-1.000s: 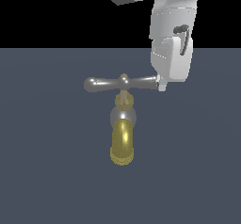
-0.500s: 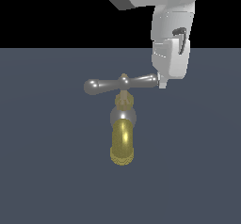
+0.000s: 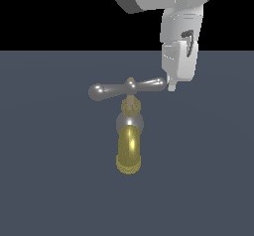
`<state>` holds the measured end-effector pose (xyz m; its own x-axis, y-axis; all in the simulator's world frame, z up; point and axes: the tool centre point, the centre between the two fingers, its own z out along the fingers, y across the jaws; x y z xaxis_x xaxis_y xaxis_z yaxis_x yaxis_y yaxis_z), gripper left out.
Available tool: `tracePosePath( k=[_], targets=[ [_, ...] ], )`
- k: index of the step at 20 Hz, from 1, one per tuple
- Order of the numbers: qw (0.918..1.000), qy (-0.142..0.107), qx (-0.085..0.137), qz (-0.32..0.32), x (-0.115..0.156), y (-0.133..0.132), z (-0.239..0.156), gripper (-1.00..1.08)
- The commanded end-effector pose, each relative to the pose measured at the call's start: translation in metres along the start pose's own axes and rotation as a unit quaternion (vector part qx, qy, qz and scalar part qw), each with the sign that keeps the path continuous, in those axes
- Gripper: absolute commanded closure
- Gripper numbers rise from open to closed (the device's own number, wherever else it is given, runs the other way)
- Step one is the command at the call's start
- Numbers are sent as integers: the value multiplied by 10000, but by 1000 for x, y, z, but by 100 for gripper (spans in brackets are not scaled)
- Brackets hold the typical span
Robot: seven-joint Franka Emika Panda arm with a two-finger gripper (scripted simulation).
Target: Turn on the faucet by rotating a designated handle.
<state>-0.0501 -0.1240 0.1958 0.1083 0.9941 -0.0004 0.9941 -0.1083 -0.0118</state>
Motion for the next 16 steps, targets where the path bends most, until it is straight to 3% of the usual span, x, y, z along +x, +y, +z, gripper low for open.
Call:
tracePosePath(
  k=[1, 16],
  targets=[
    [10000, 3, -26, -91, 15, 10, -1, 108],
    [9999, 3, -52, -126, 51, 56, -3, 108]
  ],
)
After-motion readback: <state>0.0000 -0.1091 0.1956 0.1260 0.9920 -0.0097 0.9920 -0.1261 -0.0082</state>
